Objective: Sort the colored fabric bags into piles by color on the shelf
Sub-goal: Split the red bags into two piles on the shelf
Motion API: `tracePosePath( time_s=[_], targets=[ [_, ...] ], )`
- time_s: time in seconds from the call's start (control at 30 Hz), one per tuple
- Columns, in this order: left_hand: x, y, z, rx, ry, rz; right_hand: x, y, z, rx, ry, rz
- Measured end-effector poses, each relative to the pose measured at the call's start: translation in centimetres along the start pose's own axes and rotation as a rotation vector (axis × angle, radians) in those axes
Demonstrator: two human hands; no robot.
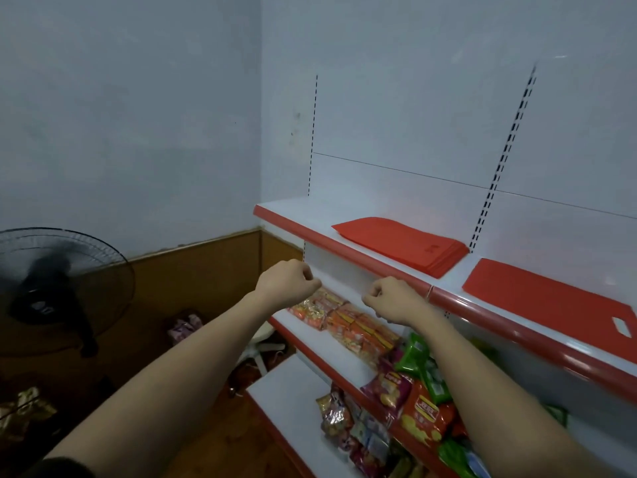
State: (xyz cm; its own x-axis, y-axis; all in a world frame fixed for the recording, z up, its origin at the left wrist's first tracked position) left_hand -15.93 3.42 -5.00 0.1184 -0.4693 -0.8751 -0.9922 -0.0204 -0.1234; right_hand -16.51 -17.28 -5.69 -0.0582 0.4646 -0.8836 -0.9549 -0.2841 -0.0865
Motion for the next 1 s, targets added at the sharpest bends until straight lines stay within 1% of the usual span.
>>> tracePosePath(
  time_s=[0.07, 0.13, 0.2, 0.3, 0.37, 0.53, 0.63, 0.73, 0.8, 0.87, 0.93, 1.0],
  targets=[
    [1.2, -2.3, 0.3, 0.024, 0.022, 0.058, 0.5, -1.7, -0.4, 0.014, 0.005, -0.024],
    [2.8, -4.6, 0.5, 0.056, 0.077, 0.149, 0.9, -3.5, -1.1, 0.017, -0.025, -0.082],
    [4.5, -6.8, 0.8, 0.072, 0.200, 0.225, 1.2, -5.4, -1.8, 0.023, -0.095, -0.165],
    [5.9, -9.5, 1.3, 0.081, 0.366, 0.277, 1.3, -7.8, -3.1, 0.055, -0.188, -0.338],
    [6.2, -11.6, 1.4, 0.083, 0.425, 0.255, 1.2, -9.0, -3.9, 0.071, -0.232, -0.439],
    [5.7, -17.8, 0.4, 0.091, 0.545, 0.099, -0.9, -10.1, -6.6, 0.117, -0.302, -0.703],
    [5.9, -21.8, -0.8, 0.133, 0.523, 0.055, -2.5, -9.9, -9.0, 0.184, -0.303, -0.834],
    [6.4, -26.4, -2.0, 0.156, 0.482, -0.018, -4.5, -10.0, -11.4, 0.253, -0.167, -0.984],
    [7.0, -29.1, -2.8, 0.165, 0.417, -0.074, -5.3, -10.3, -13.3, 0.351, -0.101, -1.034],
    [7.8, -31.5, -3.6, 0.161, 0.296, -0.089, -5.7, -10.9, -15.1, 0.457, -0.063, -1.040],
    [9.0, -33.4, -4.1, 0.151, 0.191, -0.038, -5.5, -11.7, -16.5, 0.572, -0.066, -0.982],
    [10.2, -34.6, -4.0, 0.156, 0.161, 0.002, -5.0, -12.1, -17.3, 0.657, -0.048, -0.913]
  ],
)
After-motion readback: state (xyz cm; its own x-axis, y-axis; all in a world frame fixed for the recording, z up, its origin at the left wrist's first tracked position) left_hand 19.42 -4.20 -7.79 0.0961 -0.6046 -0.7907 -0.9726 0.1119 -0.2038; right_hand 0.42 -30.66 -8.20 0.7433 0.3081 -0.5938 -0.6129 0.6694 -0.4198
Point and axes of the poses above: each hand's wrist, its own y-axis away from the middle knuckle, its own x-axis out of the palm, z = x × y, the point moved 6 cm from there along -y, towards the middle knuckle, and after that the axes turned 8 degrees about -x, right-handed, at the moved point
